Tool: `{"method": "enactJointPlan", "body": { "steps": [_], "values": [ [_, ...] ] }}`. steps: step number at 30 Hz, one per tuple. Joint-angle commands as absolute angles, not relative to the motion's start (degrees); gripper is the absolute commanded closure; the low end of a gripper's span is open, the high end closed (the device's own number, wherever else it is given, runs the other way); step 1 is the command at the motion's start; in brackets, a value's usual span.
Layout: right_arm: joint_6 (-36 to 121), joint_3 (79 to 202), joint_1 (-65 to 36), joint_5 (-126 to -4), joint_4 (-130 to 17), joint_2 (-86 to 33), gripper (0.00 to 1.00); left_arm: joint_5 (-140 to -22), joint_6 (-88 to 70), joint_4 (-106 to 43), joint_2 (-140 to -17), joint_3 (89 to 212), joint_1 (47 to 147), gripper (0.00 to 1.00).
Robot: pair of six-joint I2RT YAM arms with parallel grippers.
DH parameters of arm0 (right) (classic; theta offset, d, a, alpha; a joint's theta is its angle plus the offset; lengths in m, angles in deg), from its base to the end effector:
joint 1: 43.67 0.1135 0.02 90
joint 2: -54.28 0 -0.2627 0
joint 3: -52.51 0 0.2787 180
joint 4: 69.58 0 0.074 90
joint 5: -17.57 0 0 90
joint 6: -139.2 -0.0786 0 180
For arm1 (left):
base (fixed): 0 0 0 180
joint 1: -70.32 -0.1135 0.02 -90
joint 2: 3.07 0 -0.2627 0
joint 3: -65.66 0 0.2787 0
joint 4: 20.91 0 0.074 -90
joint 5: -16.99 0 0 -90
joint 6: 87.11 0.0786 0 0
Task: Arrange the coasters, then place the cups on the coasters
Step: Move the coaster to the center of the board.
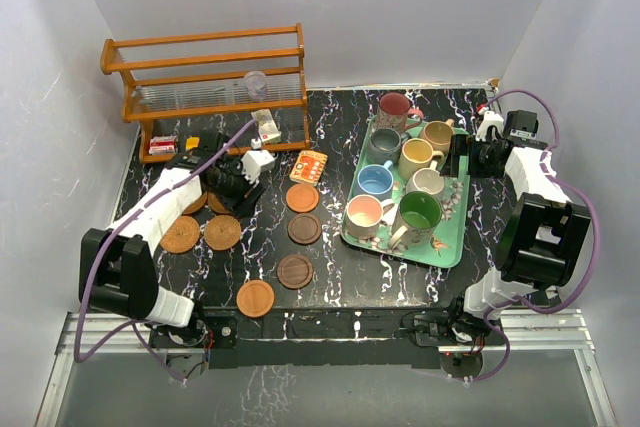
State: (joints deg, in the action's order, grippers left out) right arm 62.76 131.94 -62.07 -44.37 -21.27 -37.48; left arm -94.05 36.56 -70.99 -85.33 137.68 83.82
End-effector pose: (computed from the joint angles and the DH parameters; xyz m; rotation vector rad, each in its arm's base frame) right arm 0.3634 -0.0819 0.1916 -0.0577 2.4947 0.4186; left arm 0.3161 -0.1049 0.1962 1.1352 2.2866 -0.3479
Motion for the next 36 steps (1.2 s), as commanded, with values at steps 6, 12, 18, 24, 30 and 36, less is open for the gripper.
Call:
{"method": "enactJointPlan", "body": {
  "steps": [6, 12, 18, 24, 30, 36],
  "values": [
    [63.43, 134.02, -62.13, -43.26, -23.22, -33.45, 0.02, -98.98, 31.08, -59.82, -90.68, 142.69, 93.45, 0.38],
    [63.46, 133.49, -62.43, -43.91, -24.71, -29.60, 0.02, -96.07, 27.30, -53.85, -99.63, 147.51, 96.85, 0.37],
    [63.10, 132.44, -63.27, -42.86, -26.33, -27.81, 0.02, -89.89, 23.61, -48.23, -106.43, 150.85, 98.33, 0.38],
    [63.06, 132.53, -63.36, -42.27, -26.10, -28.81, 0.02, -84.12, 23.41, -46.72, -111.39, 152.12, 98.46, 0.40],
    [63.08, 132.44, -63.39, -42.37, -26.11, -29.06, 0.02, -79.97, 23.22, -46.19, -112.64, 151.03, 98.40, 0.48],
    [63.13, 132.88, -63.36, -42.36, -25.50, -30.17, 0.02, -75.92, 23.63, -46.69, -111.39, 147.69, 97.72, 0.54]
  ]
}}
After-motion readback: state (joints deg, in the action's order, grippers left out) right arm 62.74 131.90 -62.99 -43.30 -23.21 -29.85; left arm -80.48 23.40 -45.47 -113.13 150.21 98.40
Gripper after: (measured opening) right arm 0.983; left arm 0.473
